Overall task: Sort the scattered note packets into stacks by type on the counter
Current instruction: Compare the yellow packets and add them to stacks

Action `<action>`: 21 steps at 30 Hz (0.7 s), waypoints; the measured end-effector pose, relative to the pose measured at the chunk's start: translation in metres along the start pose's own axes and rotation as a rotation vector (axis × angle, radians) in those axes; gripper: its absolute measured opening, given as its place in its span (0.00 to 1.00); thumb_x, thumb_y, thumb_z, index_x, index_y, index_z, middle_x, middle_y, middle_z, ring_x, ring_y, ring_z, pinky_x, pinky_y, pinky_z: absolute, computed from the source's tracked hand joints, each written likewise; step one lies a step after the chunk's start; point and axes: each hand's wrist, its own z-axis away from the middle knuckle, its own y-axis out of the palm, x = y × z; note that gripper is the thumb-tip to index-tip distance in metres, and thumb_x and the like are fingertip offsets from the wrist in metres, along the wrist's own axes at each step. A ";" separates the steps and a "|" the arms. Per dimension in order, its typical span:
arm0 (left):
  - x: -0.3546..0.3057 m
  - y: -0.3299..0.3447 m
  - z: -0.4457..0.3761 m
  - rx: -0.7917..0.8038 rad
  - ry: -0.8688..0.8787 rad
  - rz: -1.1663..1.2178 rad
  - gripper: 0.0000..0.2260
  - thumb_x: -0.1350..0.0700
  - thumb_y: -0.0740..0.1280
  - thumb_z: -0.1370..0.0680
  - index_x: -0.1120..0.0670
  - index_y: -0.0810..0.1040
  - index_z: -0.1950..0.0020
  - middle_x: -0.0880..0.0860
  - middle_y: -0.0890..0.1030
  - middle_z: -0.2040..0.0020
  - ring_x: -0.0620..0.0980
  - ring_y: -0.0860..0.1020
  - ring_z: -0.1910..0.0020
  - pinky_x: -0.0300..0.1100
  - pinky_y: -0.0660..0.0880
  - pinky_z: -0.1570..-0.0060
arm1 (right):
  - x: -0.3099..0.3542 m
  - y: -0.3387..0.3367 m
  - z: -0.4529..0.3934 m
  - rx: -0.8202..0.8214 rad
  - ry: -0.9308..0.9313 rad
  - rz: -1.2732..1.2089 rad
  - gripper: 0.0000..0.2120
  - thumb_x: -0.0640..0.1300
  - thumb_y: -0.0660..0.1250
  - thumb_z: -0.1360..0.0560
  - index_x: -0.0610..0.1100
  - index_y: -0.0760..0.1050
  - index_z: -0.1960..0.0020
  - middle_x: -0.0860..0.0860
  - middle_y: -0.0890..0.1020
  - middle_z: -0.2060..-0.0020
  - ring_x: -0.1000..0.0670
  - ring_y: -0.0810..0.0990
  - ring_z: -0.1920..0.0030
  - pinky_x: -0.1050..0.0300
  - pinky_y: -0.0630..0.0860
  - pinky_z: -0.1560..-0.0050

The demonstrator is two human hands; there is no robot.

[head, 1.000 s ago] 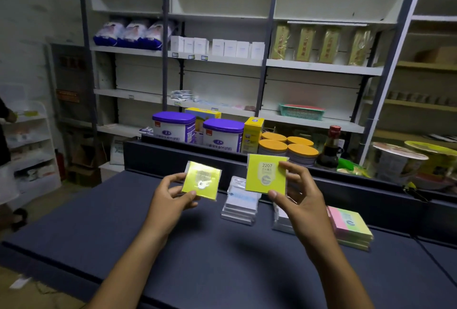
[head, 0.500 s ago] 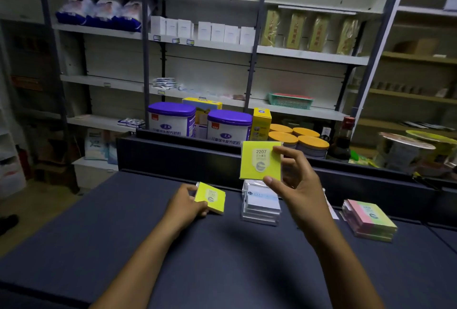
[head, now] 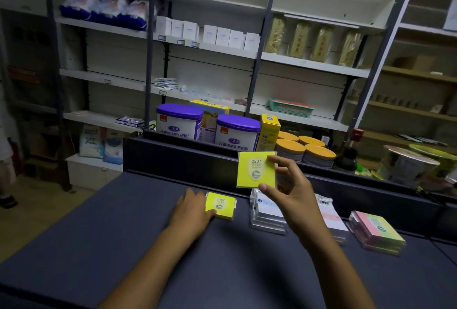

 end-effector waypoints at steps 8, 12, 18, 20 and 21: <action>0.025 -0.026 -0.008 -0.232 0.252 -0.240 0.18 0.38 0.60 0.22 0.48 0.73 0.39 0.48 0.76 0.43 0.49 0.74 0.42 0.43 0.71 0.50 | -0.008 0.022 -0.006 0.024 0.057 0.054 0.24 0.41 0.78 0.29 0.55 0.76 0.37 0.56 0.79 0.46 0.62 0.80 0.49 0.63 0.81 0.54; 0.037 -0.032 -0.014 -0.302 0.272 -0.432 0.17 0.39 0.58 0.21 0.49 0.71 0.39 0.49 0.75 0.43 0.50 0.74 0.42 0.44 0.69 0.46 | -0.017 0.045 -0.008 0.033 0.120 0.116 0.22 0.42 0.79 0.30 0.52 0.77 0.39 0.50 0.82 0.48 0.49 0.83 0.52 0.46 0.82 0.50; 0.045 -0.028 -0.012 -0.301 0.187 -0.399 0.17 0.41 0.57 0.20 0.50 0.71 0.38 0.51 0.74 0.42 0.51 0.73 0.41 0.44 0.68 0.44 | -0.029 0.075 -0.017 0.103 0.184 0.208 0.21 0.43 0.78 0.30 0.48 0.77 0.39 0.47 0.82 0.48 0.48 0.82 0.51 0.47 0.81 0.47; 0.048 -0.029 -0.011 -0.302 0.177 -0.367 0.17 0.41 0.57 0.20 0.50 0.71 0.37 0.51 0.75 0.41 0.51 0.73 0.41 0.45 0.68 0.44 | -0.033 0.081 -0.019 0.127 0.197 0.286 0.22 0.45 0.78 0.30 0.49 0.77 0.38 0.48 0.82 0.46 0.52 0.81 0.51 0.55 0.79 0.48; 0.049 -0.029 -0.010 -0.302 0.172 -0.349 0.17 0.42 0.57 0.19 0.51 0.71 0.37 0.51 0.75 0.41 0.50 0.73 0.41 0.45 0.68 0.43 | -0.034 0.083 -0.019 0.142 0.197 0.339 0.22 0.47 0.77 0.29 0.50 0.76 0.38 0.49 0.81 0.45 0.54 0.80 0.52 0.58 0.78 0.49</action>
